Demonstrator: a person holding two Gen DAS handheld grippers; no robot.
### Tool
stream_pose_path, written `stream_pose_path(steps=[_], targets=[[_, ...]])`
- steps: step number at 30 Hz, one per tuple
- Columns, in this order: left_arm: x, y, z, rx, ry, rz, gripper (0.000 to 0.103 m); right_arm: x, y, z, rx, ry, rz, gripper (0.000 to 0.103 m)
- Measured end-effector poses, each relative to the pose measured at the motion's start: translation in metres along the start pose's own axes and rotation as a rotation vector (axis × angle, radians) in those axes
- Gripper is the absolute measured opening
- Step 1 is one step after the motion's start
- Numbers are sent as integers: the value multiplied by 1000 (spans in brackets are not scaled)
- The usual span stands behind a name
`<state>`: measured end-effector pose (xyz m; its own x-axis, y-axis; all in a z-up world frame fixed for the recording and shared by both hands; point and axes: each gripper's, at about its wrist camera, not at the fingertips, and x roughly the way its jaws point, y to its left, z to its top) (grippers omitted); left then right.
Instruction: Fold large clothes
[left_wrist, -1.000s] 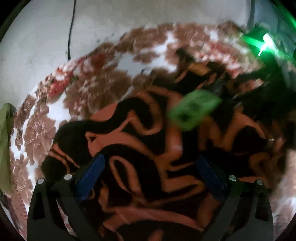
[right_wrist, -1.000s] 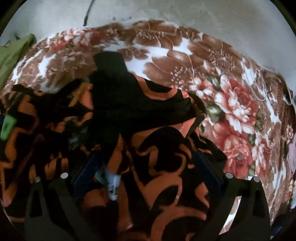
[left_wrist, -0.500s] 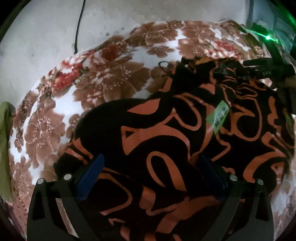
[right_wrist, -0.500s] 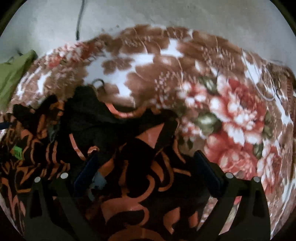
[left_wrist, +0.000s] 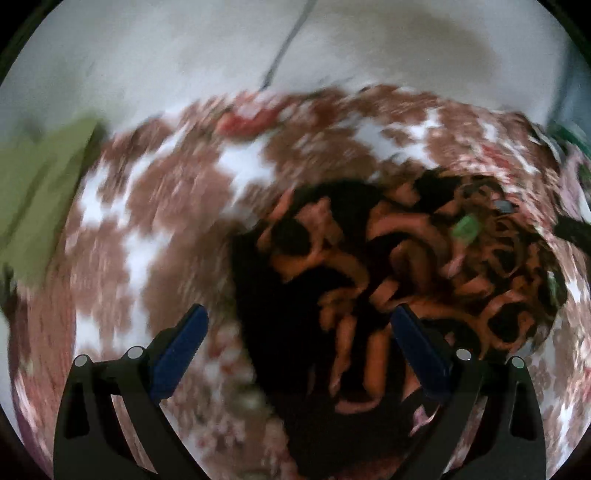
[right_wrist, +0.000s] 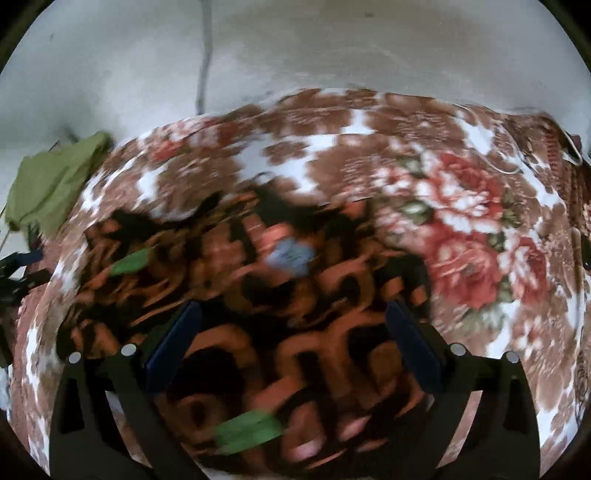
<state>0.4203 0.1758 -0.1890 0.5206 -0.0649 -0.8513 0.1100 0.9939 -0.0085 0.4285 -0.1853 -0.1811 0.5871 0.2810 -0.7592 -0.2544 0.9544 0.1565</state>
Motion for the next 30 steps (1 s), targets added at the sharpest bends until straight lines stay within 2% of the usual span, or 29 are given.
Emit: stream_pose_path(steps=[2, 4, 6, 9, 11, 14, 18, 22, 23, 24, 25, 28, 30], targets=[[12, 18, -12, -88, 41, -25, 98, 6, 27, -8, -46, 22, -5, 98], [27, 39, -23, -196, 79, -65, 97, 19, 49, -15, -96, 51, -49, 98], [47, 54, -33, -304, 122, -178, 97, 34, 65, -19, -120, 82, -94, 98], [71, 56, -44, -384, 156, -290, 97, 47, 70, -24, -120, 100, -126, 98], [80, 49, -49, -378, 165, -327, 97, 54, 71, -27, -118, 100, -149, 98], [88, 38, -52, -313, 163, -319, 98, 61, 66, -30, -89, 106, -150, 98], [96, 39, -56, -309, 164, -328, 99, 66, 64, -35, -85, 106, -155, 98], [94, 33, -56, -263, 142, -313, 97, 67, 66, -40, -94, 98, -166, 98], [92, 29, -55, -245, 129, -314, 91, 68, 66, -41, -100, 96, -170, 98], [89, 24, -55, -222, 120, -322, 79, 68, 67, -42, -107, 94, -174, 98], [88, 18, -51, -200, 115, -319, 75, 69, 68, -43, -112, 95, -178, 98], [81, 0, -47, -131, 111, -292, 52, 73, 68, -45, -111, 103, -182, 98], [76, -15, -43, -72, 110, -284, 30, 76, 68, -46, -111, 106, -185, 98]])
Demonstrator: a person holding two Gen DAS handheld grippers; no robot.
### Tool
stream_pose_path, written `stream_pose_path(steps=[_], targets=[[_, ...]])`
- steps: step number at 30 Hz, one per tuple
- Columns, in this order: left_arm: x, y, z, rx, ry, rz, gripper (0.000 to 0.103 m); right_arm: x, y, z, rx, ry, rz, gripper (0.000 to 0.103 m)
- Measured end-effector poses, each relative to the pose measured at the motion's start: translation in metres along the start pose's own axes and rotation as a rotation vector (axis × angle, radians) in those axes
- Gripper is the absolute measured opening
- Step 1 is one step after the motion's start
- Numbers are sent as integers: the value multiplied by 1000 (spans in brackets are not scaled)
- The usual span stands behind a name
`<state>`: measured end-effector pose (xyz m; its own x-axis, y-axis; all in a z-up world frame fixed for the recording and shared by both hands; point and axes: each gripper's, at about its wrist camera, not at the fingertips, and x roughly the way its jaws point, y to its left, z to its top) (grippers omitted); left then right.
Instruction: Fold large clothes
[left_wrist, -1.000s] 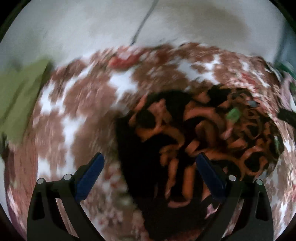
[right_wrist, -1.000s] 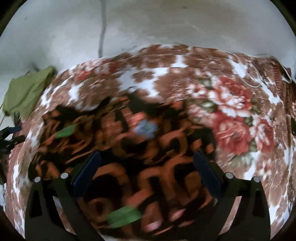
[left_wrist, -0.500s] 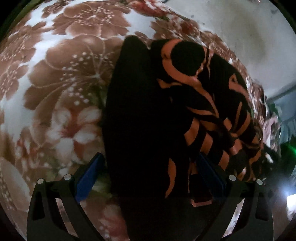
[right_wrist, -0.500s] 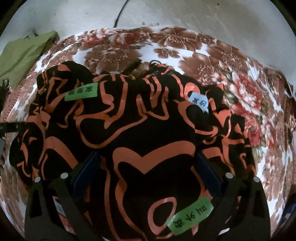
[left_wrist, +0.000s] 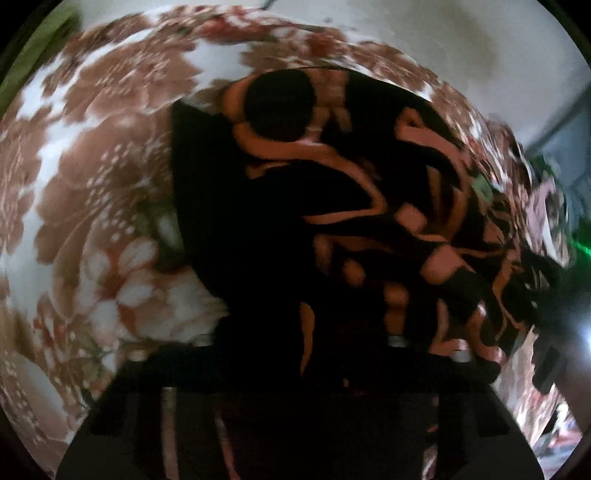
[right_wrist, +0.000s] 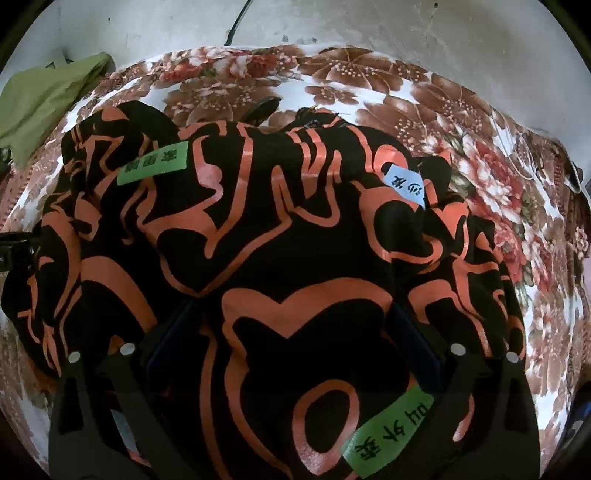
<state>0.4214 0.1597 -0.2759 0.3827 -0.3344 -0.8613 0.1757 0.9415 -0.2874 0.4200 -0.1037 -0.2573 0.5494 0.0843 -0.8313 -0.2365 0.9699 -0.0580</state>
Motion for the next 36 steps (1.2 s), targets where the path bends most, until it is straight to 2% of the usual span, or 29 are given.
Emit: stream_pose_path(steps=[3, 5, 12, 15, 18, 19, 20, 21, 24, 27, 29, 32, 34, 36], targets=[[-3, -17, 6, 78, 1, 42, 19, 4, 1, -2, -3, -3, -5, 98], [-10, -30, 10, 124, -6, 73, 16, 6, 1, -4, -6, -8, -7, 98], [-48, -65, 24, 207, -76, 105, 14, 8, 2, -3, -24, -5, -8, 99], [-61, -84, 27, 228, -93, 103, 12, -5, 0, 0, -18, -16, -28, 98], [-80, -104, 31, 218, -128, 68, 10, -49, -11, -2, -28, -153, -99, 98], [-82, -112, 34, 220, -134, 61, 9, -58, -15, -4, -40, -173, -159, 98], [-86, -121, 37, 227, -143, 58, 9, -57, -20, -5, -42, -157, -197, 98], [-89, -130, 40, 231, -152, 51, 8, -50, -26, -7, -20, -130, -191, 98], [-92, -150, 45, 222, -169, 19, 7, -18, -39, -14, 73, -38, -111, 98], [-89, -179, 51, 233, -182, -18, 5, -7, -48, -17, 126, -27, -54, 98], [-90, -201, 56, 241, -200, -65, 5, -18, -53, -16, 111, -39, -45, 98], [-83, -243, 61, 313, -212, -79, 5, -48, -81, -21, 133, -111, -90, 98], [-68, -266, 63, 330, -183, -92, 5, -58, -109, -30, 172, -111, -153, 98], [-47, -285, 63, 352, -142, -86, 5, -49, -136, -39, 225, -61, -164, 98]])
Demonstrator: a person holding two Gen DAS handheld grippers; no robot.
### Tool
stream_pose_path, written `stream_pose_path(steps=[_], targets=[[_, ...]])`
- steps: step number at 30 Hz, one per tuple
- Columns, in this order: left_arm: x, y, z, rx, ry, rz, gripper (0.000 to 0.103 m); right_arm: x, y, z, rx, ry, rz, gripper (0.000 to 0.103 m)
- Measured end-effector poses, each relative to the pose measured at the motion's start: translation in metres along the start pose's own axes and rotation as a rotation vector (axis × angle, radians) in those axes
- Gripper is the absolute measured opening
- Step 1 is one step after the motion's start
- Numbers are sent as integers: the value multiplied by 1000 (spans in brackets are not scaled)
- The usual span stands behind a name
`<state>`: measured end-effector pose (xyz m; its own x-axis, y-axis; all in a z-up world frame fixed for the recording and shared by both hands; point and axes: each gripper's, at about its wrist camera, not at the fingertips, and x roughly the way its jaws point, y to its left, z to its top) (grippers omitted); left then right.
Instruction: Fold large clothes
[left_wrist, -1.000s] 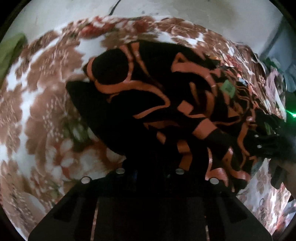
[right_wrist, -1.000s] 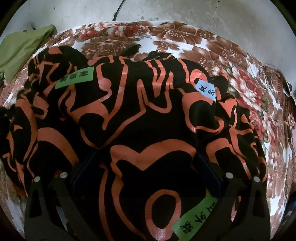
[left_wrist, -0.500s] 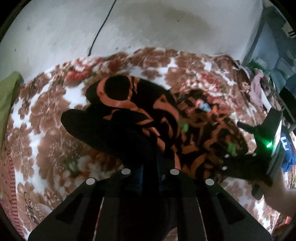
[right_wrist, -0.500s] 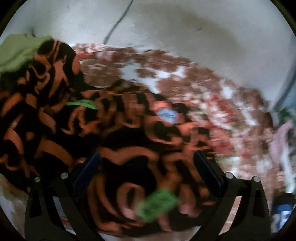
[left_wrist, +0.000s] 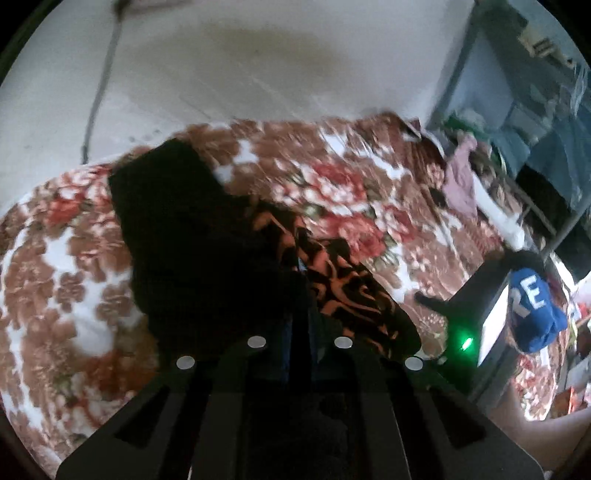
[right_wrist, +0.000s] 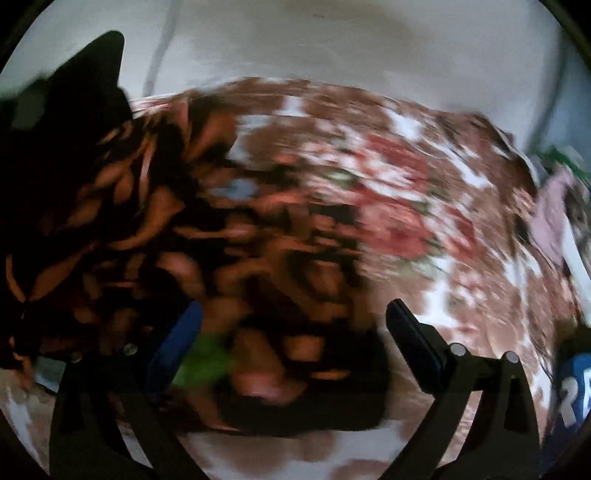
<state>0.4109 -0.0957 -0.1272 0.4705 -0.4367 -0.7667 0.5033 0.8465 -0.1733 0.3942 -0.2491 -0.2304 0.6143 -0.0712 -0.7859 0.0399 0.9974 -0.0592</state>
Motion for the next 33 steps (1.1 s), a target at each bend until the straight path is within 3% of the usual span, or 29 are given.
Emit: stream_pose_path(steps=[2, 7, 10, 12, 15, 17, 19, 21, 25, 33], targets=[[18, -11, -1, 4, 32, -9, 5, 13, -20, -3, 60, 48, 24, 98], [55, -44, -9, -7, 79, -47, 5, 15, -50, -6, 86, 42, 62, 98], [82, -68, -16, -23, 111, -85, 1, 13, -68, -8, 74, 35, 22, 98], [102, -86, -15, -58, 136, -173, 0, 8, -93, -9, 97, 22, 2, 98], [134, -125, -6, 39, 136, -68, 0, 9, -121, -12, 146, 32, -17, 98], [136, -123, -5, -18, 139, -115, 0, 12, -130, -17, 169, 47, -6, 98], [120, -124, -7, 20, 114, -111, 0, 11, -130, -20, 168, 49, 10, 98], [97, -117, -17, 84, 98, -60, 0, 7, -122, -22, 153, 43, 26, 98], [49, -82, -30, 84, 61, 22, 0, -2, -93, -20, 118, 23, 70, 98], [-12, 41, -85, -188, 86, 176, 1, -17, -21, -8, 8, 9, 136, 98]])
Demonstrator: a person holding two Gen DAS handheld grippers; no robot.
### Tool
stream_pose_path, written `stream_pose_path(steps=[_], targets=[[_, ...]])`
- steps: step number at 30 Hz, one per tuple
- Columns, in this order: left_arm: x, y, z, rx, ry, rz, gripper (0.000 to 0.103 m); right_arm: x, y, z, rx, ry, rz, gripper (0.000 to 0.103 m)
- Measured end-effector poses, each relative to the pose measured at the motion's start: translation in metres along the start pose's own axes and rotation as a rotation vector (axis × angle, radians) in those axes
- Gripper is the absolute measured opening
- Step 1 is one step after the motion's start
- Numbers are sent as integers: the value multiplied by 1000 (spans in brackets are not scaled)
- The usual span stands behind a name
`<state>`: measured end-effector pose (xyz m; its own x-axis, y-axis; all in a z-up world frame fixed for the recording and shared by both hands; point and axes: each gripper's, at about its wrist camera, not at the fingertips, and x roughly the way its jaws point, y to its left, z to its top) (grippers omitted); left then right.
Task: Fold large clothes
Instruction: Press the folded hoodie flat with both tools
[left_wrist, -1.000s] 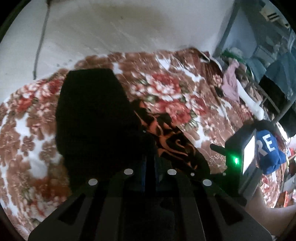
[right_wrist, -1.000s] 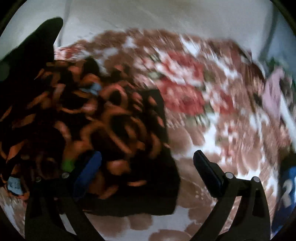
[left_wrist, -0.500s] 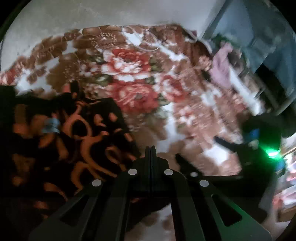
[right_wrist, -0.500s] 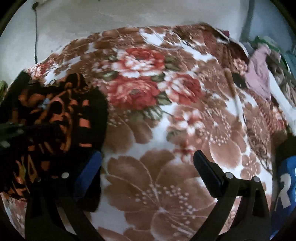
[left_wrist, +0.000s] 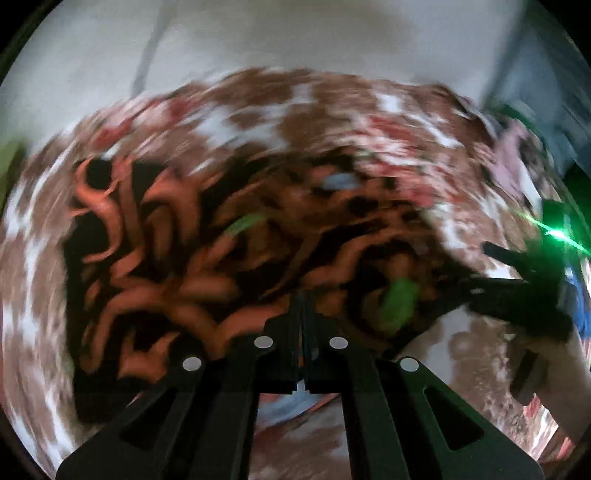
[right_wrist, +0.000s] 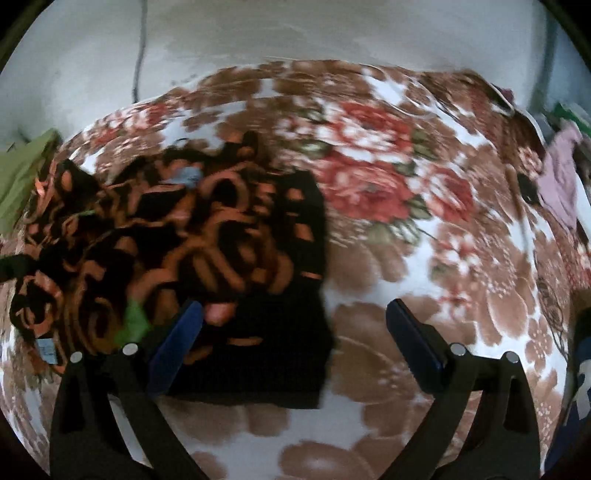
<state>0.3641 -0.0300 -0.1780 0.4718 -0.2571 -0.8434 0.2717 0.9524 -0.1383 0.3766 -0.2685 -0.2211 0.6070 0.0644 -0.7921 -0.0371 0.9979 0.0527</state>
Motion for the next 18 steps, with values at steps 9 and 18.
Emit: stream_pose_path(steps=[9, 18], targets=[[-31, 99, -32, -129, -43, 187, 95, -4, 57, 9, -78, -12, 35, 98], [13, 192, -49, -283, 68, 121, 98, 10, 94, 13, -179, -1, 14, 98]])
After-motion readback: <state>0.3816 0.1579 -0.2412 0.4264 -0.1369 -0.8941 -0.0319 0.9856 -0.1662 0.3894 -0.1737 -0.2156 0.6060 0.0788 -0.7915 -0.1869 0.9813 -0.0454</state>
